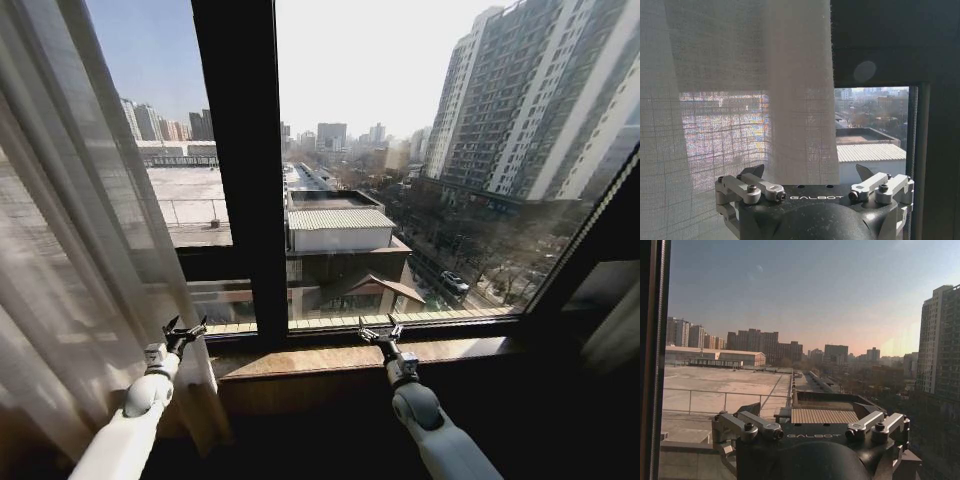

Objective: Open the curtains by pulling them apart, changing their state from closed to fully open.

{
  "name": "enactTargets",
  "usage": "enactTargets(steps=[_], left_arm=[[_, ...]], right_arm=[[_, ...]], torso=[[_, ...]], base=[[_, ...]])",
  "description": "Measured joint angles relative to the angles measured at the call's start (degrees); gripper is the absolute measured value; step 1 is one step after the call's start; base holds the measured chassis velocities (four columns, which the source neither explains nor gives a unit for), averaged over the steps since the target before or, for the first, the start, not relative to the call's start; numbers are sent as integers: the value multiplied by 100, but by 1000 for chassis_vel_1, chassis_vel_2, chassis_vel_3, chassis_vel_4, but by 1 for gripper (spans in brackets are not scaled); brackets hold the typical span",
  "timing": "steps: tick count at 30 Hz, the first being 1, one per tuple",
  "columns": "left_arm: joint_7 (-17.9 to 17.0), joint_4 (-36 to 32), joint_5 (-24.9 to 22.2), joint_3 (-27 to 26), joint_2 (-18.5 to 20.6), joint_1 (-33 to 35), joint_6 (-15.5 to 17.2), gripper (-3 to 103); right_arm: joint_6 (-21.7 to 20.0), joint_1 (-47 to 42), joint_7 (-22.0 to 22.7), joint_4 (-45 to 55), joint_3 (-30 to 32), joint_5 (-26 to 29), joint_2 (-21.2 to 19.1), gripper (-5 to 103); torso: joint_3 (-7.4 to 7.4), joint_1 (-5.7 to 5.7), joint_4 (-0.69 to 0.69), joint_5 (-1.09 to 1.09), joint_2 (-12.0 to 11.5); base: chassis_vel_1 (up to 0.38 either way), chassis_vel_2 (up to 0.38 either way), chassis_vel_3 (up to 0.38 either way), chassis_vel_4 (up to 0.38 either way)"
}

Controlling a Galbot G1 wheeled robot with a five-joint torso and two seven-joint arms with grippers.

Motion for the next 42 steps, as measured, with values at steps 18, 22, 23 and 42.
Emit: enactTargets(steps=[18, 22, 23, 42], left_arm=[[13, 324, 13, -87, 15, -155, -109, 67], [-19, 376, 12, -116, 56, -140, -256, 45], [-19, 376, 12, -116, 56, -140, -256, 45], [-13, 532, 18, -225, 50, -139, -357, 0]], right_arm=[[0, 0, 0, 0, 0, 0, 0, 100], [0, 0, 0, 0, 0, 0, 0, 100], [0, 0, 0, 0, 0, 0, 0, 100], [0, 0, 0, 0, 0, 0, 0, 100]], torso=[[0, 0, 1, 1, 0], [0, 0, 1, 1, 0], [0, 0, 1, 1, 0], [0, 0, 0, 1, 0]], base=[[0, 0, 0, 0], [0, 0, 0, 0], [0, 0, 0, 0], [0, 0, 0, 0]])
